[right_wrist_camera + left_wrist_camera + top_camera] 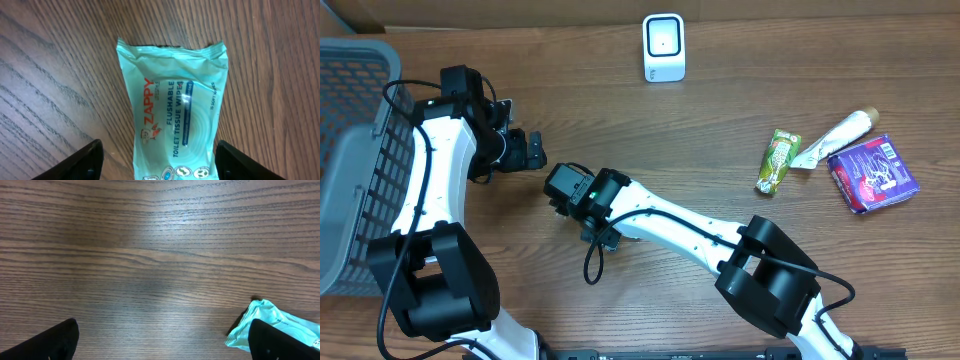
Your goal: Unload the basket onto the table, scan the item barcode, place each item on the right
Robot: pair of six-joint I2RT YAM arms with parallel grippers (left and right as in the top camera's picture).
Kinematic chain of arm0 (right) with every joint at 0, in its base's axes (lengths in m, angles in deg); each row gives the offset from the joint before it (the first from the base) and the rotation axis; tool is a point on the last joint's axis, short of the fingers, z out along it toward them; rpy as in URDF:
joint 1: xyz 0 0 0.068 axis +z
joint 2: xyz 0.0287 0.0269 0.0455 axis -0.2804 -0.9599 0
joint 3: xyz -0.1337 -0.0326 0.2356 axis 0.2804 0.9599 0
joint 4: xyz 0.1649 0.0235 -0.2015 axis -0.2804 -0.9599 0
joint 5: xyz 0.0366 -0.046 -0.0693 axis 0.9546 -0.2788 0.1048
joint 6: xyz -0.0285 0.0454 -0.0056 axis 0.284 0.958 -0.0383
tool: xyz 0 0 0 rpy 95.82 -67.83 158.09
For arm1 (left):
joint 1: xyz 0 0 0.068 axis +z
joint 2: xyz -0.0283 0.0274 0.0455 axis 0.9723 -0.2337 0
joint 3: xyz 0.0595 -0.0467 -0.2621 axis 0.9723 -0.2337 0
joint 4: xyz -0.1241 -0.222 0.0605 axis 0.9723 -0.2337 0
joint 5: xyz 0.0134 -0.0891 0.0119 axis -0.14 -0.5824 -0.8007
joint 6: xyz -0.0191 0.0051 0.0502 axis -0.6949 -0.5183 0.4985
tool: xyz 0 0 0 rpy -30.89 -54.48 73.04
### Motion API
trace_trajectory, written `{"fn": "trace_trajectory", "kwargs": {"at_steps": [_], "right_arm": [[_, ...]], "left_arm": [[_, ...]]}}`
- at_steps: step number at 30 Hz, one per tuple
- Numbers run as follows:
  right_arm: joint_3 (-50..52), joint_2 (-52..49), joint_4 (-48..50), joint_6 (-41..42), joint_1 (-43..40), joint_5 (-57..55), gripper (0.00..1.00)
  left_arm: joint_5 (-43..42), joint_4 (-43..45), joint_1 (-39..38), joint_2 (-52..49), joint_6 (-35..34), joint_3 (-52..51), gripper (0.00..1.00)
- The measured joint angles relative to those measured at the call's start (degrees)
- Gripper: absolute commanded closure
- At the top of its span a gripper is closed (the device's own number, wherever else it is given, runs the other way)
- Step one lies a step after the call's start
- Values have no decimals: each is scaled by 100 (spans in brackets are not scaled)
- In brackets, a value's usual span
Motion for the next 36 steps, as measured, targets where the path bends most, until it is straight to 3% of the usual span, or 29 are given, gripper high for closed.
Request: {"fn": "trace_trajectory", "kwargs": {"at_steps": [8, 18, 29, 36], "right_arm": [[487, 0, 470, -2, -11, -160, 33], [968, 15, 1106, -20, -33, -466, 51], [1071, 133, 1228, -46, -28, -564, 96], [1016, 168, 990, 227, -63, -468, 96]], "left_arm": [[2, 0, 0, 0, 0, 0, 1], [0, 0, 0, 0, 0, 0, 1], [0, 0, 0, 0, 2, 0, 0], [0, 0, 0, 0, 0, 0, 0]]}}
